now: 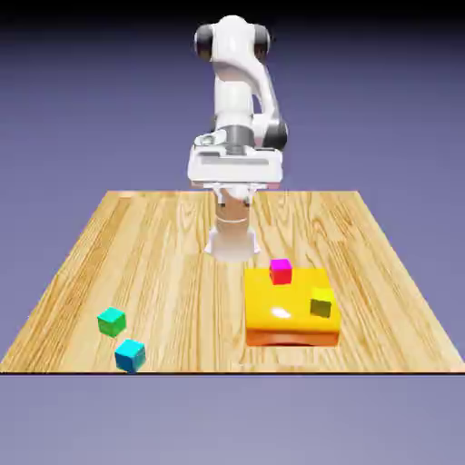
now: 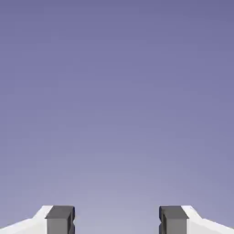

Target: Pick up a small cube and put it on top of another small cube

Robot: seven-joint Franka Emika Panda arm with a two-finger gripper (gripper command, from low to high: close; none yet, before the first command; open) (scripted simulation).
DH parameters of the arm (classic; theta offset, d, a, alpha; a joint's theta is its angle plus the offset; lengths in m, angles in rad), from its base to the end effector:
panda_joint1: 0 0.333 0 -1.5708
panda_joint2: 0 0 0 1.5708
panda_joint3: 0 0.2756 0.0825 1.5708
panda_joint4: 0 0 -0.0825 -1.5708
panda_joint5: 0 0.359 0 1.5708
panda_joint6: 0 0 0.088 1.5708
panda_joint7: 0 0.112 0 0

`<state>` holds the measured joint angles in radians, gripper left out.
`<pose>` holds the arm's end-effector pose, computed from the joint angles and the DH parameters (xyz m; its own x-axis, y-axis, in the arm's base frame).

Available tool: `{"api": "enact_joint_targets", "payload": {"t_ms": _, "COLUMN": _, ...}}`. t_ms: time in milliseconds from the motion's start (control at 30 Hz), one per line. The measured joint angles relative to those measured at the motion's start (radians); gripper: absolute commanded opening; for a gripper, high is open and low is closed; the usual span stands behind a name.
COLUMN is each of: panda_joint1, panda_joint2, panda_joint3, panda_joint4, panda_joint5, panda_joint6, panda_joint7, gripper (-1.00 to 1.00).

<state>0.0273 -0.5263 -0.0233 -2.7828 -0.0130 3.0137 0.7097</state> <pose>0.4039 0.0027 0.4283 0.5613 -0.6439 0.5199 -0.4619 -0.7650 -0.4488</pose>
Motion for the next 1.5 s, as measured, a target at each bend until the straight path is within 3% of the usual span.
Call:
{"api": "enact_joint_targets", "payload": {"t_ms": 1167, "panda_joint1": 0.445, "panda_joint2": 1.268, "panda_joint3": -0.677, "panda_joint4": 0.79, "panda_joint5": -0.377, "panda_joint6": -0.676, "panda_joint7": -0.908, "gripper": 0.0}}
{"api": "enact_joint_targets", "payload": {"t_ms": 1333, "panda_joint1": 0.376, "panda_joint2": 1.388, "panda_joint3": -0.657, "panda_joint4": 0.808, "panda_joint5": -0.373, "panda_joint6": -0.571, "panda_joint7": -0.902, "gripper": 0.0}}
{"api": "enact_joint_targets", "payload": {"t_ms": 1367, "panda_joint1": 0.367, "panda_joint2": 1.402, "panda_joint3": -0.653, "panda_joint4": 0.81, "panda_joint5": -0.372, "panda_joint6": -0.557, "panda_joint7": -0.9, "gripper": -1.0}}
{"api": "enact_joint_targets", "payload": {"t_ms": 1500, "panda_joint1": 0.415, "panda_joint2": 1.329, "panda_joint3": -0.67, "panda_joint4": 0.802, "panda_joint5": -0.375, "panda_joint6": -0.631, "panda_joint7": -0.911, "gripper": -1.0}}
